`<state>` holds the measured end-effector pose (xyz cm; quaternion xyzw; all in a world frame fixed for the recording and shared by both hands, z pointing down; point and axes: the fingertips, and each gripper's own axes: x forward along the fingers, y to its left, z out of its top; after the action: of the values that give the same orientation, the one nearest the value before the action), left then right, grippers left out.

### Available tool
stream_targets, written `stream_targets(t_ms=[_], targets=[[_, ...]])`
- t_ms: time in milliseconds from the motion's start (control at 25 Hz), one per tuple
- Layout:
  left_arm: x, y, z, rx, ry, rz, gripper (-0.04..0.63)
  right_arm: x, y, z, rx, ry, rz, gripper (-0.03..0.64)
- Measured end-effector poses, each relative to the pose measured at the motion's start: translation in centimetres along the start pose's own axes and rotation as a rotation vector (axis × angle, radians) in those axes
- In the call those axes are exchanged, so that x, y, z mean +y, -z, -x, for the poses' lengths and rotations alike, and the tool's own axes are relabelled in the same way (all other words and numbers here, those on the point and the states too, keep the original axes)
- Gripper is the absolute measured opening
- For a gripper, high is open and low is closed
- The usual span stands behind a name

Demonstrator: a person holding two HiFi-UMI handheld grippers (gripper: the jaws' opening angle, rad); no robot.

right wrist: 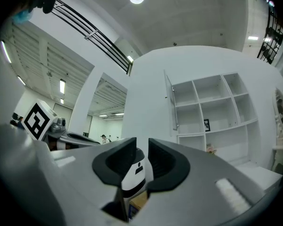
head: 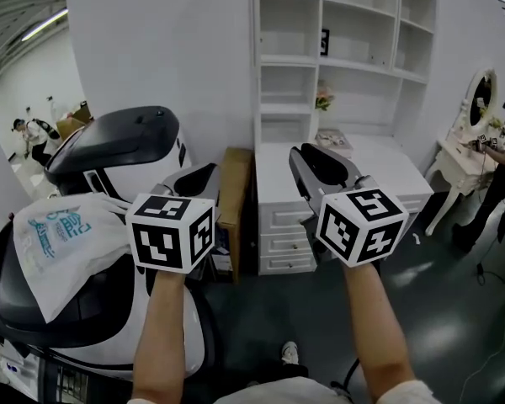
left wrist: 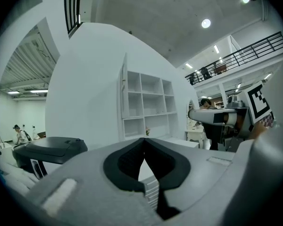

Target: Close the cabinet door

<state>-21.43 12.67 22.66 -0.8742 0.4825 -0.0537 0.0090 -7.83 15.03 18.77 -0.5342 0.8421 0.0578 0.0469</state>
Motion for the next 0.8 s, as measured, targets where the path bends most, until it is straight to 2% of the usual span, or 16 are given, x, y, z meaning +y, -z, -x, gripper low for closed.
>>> stream_targets(t_ms=[800], targets=[[1.9,-2.2,-15.2,0.006,-0.108,-0.023,0.005,-12.0,1.6,-10.7,-0.022,-0.126,-0.037,0.170]])
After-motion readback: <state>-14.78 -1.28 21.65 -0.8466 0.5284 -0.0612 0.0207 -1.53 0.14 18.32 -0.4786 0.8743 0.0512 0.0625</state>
